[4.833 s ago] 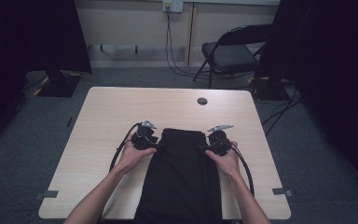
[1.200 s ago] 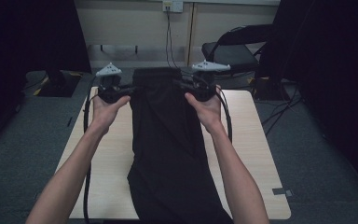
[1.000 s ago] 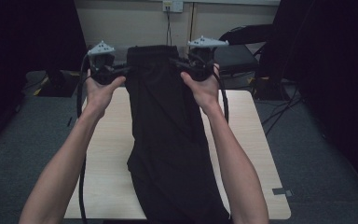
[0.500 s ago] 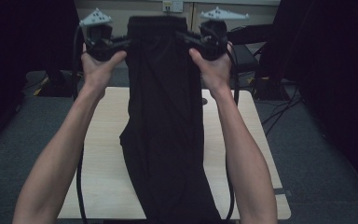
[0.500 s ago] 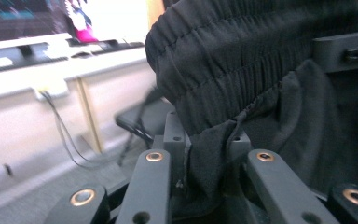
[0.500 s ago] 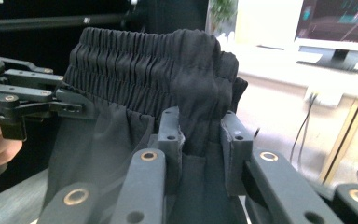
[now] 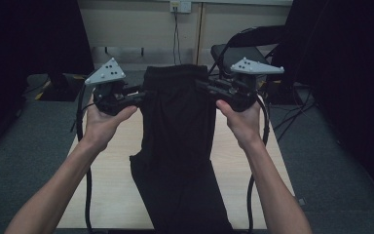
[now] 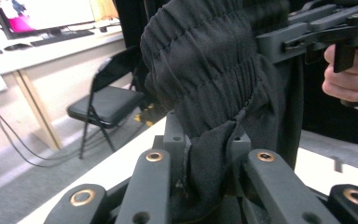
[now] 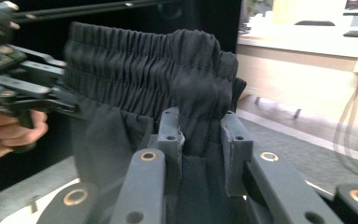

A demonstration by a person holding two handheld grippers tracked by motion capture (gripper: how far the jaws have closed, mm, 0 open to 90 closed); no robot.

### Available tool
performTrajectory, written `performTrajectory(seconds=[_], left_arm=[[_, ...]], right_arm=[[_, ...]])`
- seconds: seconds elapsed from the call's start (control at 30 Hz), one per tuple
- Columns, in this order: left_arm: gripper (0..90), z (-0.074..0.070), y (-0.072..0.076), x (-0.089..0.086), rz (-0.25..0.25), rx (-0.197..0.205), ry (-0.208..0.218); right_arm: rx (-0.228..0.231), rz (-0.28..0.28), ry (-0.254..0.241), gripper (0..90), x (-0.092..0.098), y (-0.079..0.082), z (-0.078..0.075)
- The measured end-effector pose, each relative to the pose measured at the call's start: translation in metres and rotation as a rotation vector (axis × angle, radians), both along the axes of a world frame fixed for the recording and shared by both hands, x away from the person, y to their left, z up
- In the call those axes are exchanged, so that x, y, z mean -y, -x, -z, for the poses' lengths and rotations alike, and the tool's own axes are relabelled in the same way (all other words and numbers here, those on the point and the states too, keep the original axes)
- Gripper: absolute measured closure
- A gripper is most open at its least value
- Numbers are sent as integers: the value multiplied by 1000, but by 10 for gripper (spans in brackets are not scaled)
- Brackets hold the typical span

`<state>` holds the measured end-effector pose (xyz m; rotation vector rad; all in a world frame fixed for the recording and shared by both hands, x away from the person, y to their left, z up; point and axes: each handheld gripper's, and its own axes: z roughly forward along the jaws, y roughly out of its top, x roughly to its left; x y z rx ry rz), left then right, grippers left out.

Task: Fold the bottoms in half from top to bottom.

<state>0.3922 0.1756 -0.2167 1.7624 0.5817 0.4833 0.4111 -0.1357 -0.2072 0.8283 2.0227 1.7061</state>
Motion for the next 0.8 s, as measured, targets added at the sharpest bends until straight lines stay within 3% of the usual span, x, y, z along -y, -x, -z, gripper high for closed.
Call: performTrajectory(seconds=[0.03, 0.07, 0.13, 0.17, 0.2, 0.23, 0.27, 0.3, 0.37, 0.53, 0.57, 0.6, 0.63, 0.67, 0.7, 0.73, 0.8], left_arm=[[772, 11, 9, 0, 20, -15, 8], [772, 11, 9, 0, 20, -15, 8], [772, 29, 17, -1, 52, -97, 51], [772, 37, 22, -1, 51, -110, 45], [772, 46, 29, 0, 50, -117, 32], [772, 61, 40, 3, 70, -149, 10], [772, 61, 40, 3, 70, -149, 10], [771, 73, 50, 5, 93, -190, -12], [770, 84, 61, 8, 123, -236, -16], [770, 102, 73, 13, 142, -249, -38], [770, 120, 76, 15, 150, -297, -45], [770, 131, 77, 16, 142, -315, -65], [770, 131, 77, 16, 142, -315, -65], [770, 144, 79, 18, 134, -325, -77], [772, 170, 85, 19, 107, -343, -85], [772, 170, 85, 19, 107, -343, -85], [772, 190, 85, 20, 100, -394, -137]], right_arm=[[-11, -11, 3, 736, 3, 12, 5], [-12, -13, 13, 736, 3, 18, 10], [-25, -19, 22, 736, 4, 23, 15], [-55, -31, 42, 735, 5, 33, 30], [-55, -31, 42, 735, 5, 33, 30], [-97, -45, 60, 735, 6, 41, 47], [-97, -45, 60, 735, 6, 41, 47], [-138, -61, 75, 735, 8, 48, 66], [-188, -80, 51, 735, 12, 56, 82], [-218, -76, 90, 735, 14, 73, 101], [-247, -78, 89, 735, 17, 79, 113], [-264, -76, 105, 735, 18, 81, 122], [-264, -76, 105, 735, 18, 81, 122], [-288, -73, 115, 735, 18, 82, 133], [-333, -69, 139, 733, 18, 83, 156], [-333, -69, 139, 733, 18, 83, 156], [-352, -67, 176, 731, 16, 85, 175]])
